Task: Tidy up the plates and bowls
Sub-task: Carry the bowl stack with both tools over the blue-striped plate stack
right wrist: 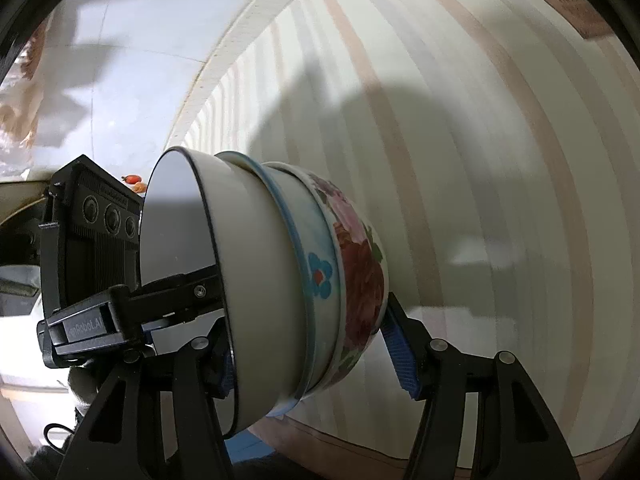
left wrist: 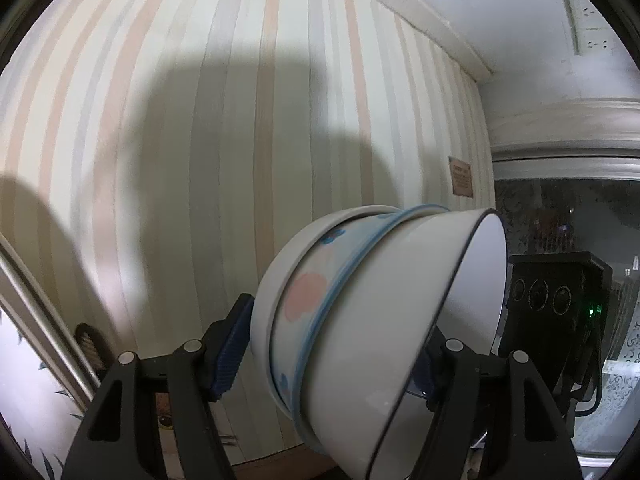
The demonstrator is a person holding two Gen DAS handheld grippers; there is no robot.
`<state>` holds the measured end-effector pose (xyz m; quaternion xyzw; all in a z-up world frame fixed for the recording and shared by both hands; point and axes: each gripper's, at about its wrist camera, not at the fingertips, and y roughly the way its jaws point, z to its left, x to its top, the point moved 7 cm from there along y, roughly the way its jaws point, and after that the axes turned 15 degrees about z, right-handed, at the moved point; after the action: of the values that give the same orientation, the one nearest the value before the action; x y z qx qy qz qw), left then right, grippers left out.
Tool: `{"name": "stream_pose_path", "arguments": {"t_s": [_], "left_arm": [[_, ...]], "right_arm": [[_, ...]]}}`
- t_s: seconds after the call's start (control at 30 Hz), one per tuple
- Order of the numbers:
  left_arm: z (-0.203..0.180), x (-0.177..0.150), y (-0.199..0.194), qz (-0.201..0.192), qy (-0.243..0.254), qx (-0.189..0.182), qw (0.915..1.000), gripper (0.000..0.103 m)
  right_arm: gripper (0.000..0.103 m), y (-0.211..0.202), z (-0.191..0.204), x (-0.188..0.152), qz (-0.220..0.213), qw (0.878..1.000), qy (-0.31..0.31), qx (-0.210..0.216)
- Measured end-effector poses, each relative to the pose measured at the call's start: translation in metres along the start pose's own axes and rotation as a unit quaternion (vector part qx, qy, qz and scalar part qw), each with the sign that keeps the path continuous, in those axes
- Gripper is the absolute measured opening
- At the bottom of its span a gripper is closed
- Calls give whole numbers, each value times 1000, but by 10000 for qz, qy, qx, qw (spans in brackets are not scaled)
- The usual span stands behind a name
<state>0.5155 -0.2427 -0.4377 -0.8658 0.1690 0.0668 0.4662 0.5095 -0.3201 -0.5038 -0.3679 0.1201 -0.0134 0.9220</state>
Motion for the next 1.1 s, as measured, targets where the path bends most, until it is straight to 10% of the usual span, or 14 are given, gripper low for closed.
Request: {"name": "stream_pose_path", "arguments": {"t_s": [0.47,1.1], "left_arm": [[23,-27,-76,-581,-228,-59,9980,67],[163,-102,-150,-1082,-907,4,9900,67]], "right_arm": [[63,-5,71,0,151,9973,-706,-157],[63,120,187,-37,831,9878,-1314,-66]]}}
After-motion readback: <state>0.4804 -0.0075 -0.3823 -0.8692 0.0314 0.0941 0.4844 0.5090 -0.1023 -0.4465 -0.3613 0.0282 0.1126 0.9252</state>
